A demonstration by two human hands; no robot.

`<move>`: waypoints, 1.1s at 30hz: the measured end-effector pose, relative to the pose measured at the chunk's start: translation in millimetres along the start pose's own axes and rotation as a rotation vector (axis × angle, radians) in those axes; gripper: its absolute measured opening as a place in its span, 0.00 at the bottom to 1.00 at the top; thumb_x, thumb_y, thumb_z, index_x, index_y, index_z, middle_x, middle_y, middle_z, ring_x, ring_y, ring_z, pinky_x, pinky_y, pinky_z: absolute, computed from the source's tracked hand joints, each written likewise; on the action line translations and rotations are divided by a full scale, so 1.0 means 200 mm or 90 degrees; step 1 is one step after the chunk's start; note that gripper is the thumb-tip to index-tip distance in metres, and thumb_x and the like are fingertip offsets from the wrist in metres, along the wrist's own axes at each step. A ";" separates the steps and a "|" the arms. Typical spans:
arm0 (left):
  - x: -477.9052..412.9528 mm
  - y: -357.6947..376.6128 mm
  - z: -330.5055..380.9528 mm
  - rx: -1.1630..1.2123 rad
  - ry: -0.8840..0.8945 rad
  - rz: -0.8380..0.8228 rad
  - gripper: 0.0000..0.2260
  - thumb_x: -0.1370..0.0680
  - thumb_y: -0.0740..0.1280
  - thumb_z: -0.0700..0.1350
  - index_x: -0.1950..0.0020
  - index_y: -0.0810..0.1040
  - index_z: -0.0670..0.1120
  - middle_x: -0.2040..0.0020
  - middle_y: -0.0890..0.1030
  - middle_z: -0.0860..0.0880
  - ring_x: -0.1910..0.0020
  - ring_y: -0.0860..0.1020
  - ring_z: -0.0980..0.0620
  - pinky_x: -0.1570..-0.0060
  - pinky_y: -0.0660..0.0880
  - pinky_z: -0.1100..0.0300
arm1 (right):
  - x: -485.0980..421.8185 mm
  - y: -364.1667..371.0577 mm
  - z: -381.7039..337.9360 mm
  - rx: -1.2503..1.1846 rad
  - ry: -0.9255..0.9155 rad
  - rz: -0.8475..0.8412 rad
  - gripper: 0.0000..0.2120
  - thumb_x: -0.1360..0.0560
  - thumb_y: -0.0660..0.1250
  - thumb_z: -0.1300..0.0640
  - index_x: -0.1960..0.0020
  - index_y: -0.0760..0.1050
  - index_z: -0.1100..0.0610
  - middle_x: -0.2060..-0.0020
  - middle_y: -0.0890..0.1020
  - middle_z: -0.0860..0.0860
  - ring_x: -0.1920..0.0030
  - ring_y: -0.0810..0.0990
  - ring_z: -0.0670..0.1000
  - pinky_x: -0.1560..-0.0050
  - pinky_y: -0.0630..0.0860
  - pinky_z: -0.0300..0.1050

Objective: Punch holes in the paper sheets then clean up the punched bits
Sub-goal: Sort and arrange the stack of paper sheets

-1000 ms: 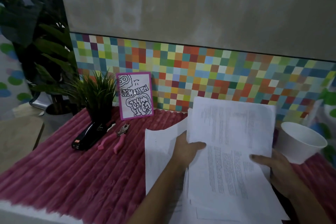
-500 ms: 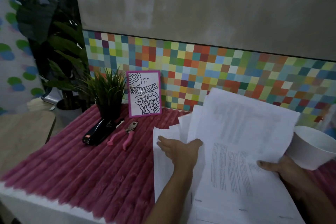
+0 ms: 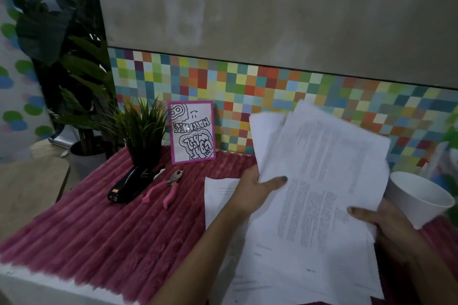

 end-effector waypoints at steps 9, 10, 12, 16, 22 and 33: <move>0.06 -0.05 0.49 -0.129 0.353 0.191 0.22 0.26 0.74 0.47 0.34 0.72 0.47 0.43 0.81 0.56 0.45 0.80 0.62 0.46 0.77 0.65 | 0.06 0.16 -0.46 0.016 -0.301 0.066 0.22 0.38 0.74 0.68 0.50 0.83 0.48 0.48 0.85 0.51 0.45 0.83 0.56 0.42 0.78 0.56; 0.06 -0.06 0.49 -0.137 0.355 0.198 0.24 0.26 0.73 0.47 0.32 0.69 0.47 0.41 0.79 0.58 0.44 0.79 0.65 0.46 0.76 0.69 | 0.07 0.19 -0.47 0.014 -0.318 0.071 0.22 0.39 0.75 0.68 0.52 0.83 0.45 0.49 0.85 0.49 0.45 0.83 0.54 0.41 0.77 0.57; 0.05 -0.07 0.49 -0.149 0.345 0.201 0.26 0.26 0.73 0.48 0.31 0.66 0.50 0.41 0.76 0.63 0.44 0.75 0.71 0.47 0.72 0.75 | 0.08 0.24 -0.49 0.024 -0.331 0.078 0.21 0.39 0.76 0.67 0.52 0.83 0.46 0.50 0.86 0.48 0.46 0.83 0.52 0.40 0.77 0.57; 0.03 -0.09 0.45 -0.137 0.315 0.219 0.31 0.27 0.74 0.50 0.29 0.63 0.50 0.37 0.75 0.60 0.41 0.75 0.70 0.46 0.71 0.76 | 0.09 0.29 -0.46 0.053 -0.310 0.120 0.20 0.36 0.78 0.61 0.47 0.79 0.49 0.48 0.85 0.47 0.46 0.83 0.51 0.43 0.79 0.57; -0.03 -0.16 0.38 -0.124 0.242 0.225 0.29 0.28 0.75 0.49 0.32 0.64 0.48 0.41 0.77 0.57 0.50 0.78 0.71 0.56 0.75 0.77 | 0.07 0.32 -0.49 0.080 -0.356 0.171 0.21 0.30 0.75 0.54 0.38 0.77 0.54 0.45 0.84 0.45 0.44 0.82 0.46 0.48 0.80 0.45; -0.10 -0.19 0.15 -0.072 0.130 0.187 0.18 0.25 0.73 0.49 0.37 0.77 0.48 0.44 0.83 0.53 0.45 0.82 0.55 0.43 0.79 0.49 | -0.11 0.35 -0.27 0.111 -0.188 0.148 0.14 0.28 0.65 0.67 0.44 0.79 0.58 0.47 0.85 0.52 0.48 0.82 0.55 0.48 0.79 0.55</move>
Point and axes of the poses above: each hand's wrist, its own x-axis away from the middle knuckle, its own y-axis out of the palm, z = x × y, the point moved 4 cm from there along -x, towards the middle knuckle
